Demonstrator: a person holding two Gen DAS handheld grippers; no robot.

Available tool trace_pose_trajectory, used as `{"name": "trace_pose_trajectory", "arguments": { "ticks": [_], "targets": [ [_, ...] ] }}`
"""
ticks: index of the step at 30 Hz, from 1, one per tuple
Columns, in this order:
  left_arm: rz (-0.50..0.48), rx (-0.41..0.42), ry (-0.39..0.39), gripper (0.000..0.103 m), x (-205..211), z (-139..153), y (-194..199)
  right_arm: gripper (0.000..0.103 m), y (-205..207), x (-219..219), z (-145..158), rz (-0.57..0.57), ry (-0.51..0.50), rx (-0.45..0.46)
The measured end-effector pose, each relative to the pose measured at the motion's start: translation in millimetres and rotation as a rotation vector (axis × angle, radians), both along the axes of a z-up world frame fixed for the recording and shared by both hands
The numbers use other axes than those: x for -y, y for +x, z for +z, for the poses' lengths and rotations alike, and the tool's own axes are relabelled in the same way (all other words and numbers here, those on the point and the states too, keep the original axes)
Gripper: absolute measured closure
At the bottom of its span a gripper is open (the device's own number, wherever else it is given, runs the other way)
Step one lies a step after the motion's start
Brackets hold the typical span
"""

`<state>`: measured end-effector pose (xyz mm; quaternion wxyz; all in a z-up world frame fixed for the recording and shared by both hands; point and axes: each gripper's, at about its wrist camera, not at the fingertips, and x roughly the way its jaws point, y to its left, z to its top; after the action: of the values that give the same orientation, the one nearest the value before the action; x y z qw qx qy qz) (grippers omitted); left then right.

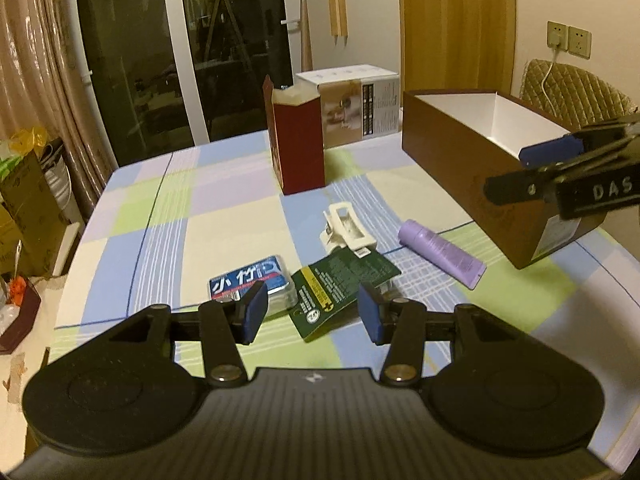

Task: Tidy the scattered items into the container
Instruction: 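Move both tools back toward the remaining items on the table, then move the left tool toward the green balm card while the right tool approaches the purple tube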

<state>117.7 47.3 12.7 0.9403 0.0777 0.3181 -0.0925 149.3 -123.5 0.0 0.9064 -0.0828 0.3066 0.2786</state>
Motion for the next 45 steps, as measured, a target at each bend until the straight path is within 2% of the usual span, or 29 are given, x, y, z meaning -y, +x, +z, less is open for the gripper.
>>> {"name": "trace_pose_trajectory", "arguments": {
  "ticks": [10,18,29,37,45],
  "targets": [
    [-0.024,-0.08,-0.032,0.059,6,-28,6,0.029,1,6,-33,-0.015,-0.03,-0.056],
    [-0.022,-0.125,-0.052,0.059,12,-41,11,0.029,-1,13,-45,-0.029,-0.027,-0.09],
    [-0.023,-0.151,-0.04,0.059,18,-48,13,0.029,-2,22,-57,-0.047,-0.038,-0.118],
    [-0.016,-0.178,-0.058,0.059,24,-57,21,0.029,10,23,-66,-0.057,-0.037,-0.128],
    [-0.03,-0.184,-0.035,0.059,34,-66,27,0.029,29,5,-69,-0.032,-0.07,-0.112]
  ]
}}
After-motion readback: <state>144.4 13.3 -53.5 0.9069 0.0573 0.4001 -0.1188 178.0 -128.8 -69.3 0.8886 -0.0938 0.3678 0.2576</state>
